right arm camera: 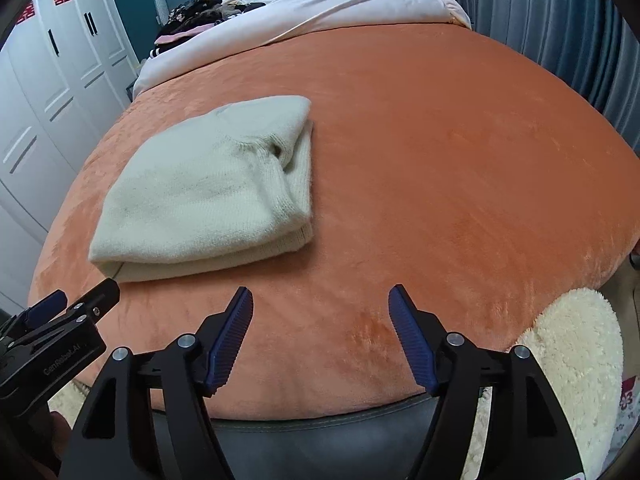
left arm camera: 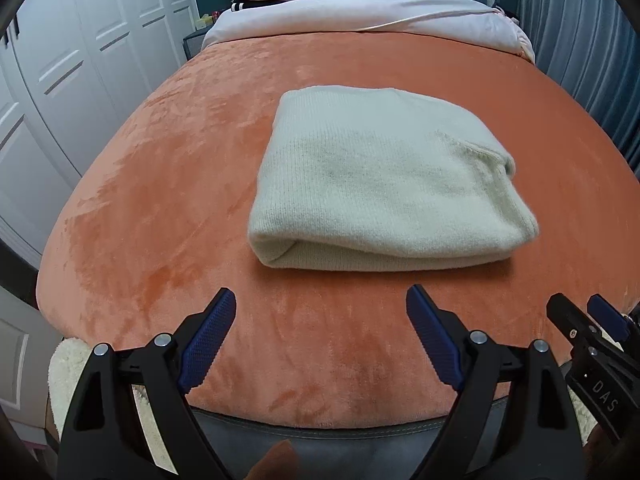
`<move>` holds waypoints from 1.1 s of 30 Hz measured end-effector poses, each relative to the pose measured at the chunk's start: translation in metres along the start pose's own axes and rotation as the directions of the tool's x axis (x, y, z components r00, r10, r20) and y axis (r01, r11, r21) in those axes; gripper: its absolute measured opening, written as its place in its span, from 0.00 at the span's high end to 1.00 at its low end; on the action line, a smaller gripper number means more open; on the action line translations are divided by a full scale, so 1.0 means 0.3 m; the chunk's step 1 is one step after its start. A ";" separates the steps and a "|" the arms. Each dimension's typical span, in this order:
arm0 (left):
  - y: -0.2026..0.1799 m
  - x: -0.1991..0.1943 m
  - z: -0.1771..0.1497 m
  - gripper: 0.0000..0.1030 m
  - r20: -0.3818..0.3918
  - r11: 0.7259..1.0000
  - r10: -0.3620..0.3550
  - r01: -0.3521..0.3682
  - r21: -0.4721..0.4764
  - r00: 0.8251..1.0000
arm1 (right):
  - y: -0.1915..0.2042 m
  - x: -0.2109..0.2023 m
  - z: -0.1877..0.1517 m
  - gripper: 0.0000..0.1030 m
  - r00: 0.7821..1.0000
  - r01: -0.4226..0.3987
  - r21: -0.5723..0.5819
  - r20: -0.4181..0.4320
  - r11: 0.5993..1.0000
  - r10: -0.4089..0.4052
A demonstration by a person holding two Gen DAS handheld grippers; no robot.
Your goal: Fold small clothes
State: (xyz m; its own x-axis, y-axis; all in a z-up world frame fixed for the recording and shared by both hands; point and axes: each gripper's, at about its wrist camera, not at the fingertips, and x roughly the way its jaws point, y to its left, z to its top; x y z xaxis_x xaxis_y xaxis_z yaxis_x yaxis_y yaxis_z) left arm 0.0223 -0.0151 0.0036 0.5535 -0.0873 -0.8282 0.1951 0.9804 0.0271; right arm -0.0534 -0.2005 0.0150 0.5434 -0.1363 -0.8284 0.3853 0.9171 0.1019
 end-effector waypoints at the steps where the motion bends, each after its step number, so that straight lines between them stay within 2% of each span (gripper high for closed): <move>1: -0.002 0.000 -0.010 0.18 0.000 1.000 -0.002 0.002 -0.003 1.000 | -0.002 -0.002 -0.011 0.33 1.000 0.006 -0.003 0.004 1.000 -0.006; 13: -0.002 -0.007 -0.092 0.17 0.011 0.999 0.028 -0.027 -0.029 1.000 | 0.040 -0.029 -0.094 0.29 0.999 0.019 -0.066 0.029 0.998 -0.018; 33: 0.001 -0.015 -0.132 0.17 0.010 0.999 0.038 -0.038 -0.028 0.999 | 0.066 -0.032 -0.136 0.29 1.000 0.016 -0.089 0.020 0.996 -0.014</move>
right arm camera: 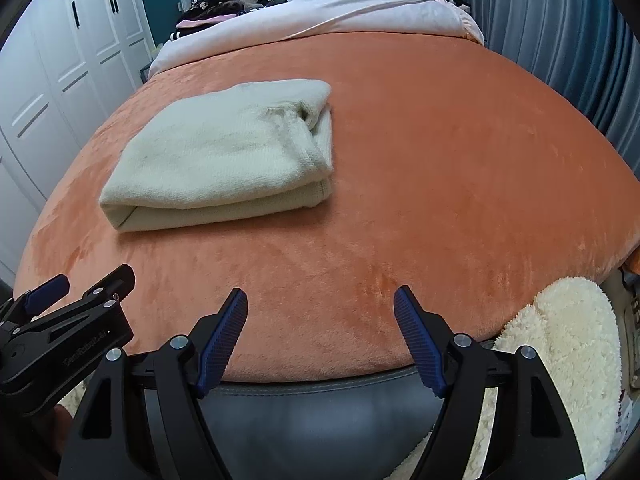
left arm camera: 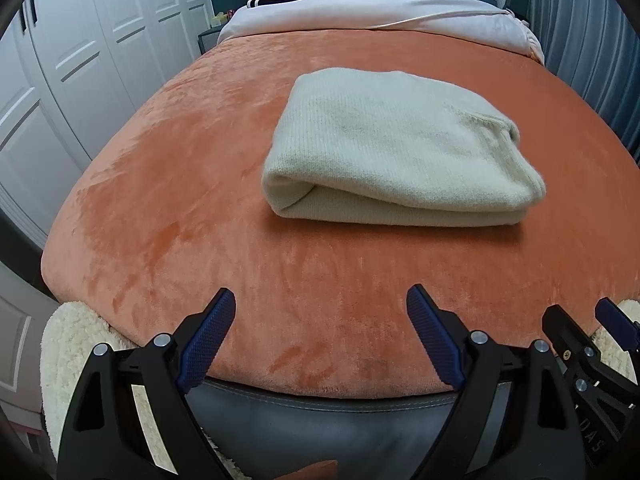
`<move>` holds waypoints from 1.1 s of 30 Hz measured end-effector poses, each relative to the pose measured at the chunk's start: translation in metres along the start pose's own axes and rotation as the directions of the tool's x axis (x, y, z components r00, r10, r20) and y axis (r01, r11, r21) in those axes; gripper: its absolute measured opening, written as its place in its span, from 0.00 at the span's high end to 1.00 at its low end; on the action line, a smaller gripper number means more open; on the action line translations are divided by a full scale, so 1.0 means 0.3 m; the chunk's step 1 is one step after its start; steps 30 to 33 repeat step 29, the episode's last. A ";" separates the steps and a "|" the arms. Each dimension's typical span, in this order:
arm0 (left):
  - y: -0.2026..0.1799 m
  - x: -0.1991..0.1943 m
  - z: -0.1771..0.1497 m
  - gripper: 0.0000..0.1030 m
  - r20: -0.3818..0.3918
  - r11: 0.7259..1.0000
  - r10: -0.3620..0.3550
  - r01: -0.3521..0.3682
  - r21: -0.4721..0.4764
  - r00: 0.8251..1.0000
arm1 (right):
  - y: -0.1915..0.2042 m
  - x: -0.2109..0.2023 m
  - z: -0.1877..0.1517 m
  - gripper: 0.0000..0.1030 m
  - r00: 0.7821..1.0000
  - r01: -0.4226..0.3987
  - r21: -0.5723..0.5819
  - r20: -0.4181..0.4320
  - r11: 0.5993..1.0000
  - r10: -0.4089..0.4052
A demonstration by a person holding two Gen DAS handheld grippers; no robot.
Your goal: Fold small clothes
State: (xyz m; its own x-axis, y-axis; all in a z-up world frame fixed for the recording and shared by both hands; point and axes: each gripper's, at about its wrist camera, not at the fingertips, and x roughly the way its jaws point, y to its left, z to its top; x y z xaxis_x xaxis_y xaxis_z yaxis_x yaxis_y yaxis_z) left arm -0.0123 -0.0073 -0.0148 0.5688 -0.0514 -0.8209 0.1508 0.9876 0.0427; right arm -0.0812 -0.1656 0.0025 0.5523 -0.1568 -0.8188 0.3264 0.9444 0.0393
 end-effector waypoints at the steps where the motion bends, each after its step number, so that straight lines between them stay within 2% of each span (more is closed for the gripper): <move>1: 0.002 0.001 0.000 0.17 -0.001 1.000 -0.001 0.001 -0.001 1.000 | 0.002 0.000 0.000 0.29 1.000 0.000 -0.003 0.000 1.000 0.000; 33: -0.005 0.012 -0.022 0.17 -0.011 1.000 0.001 -0.001 0.002 1.000 | 0.016 0.005 -0.011 0.29 1.000 -0.009 -0.025 -0.013 1.000 0.009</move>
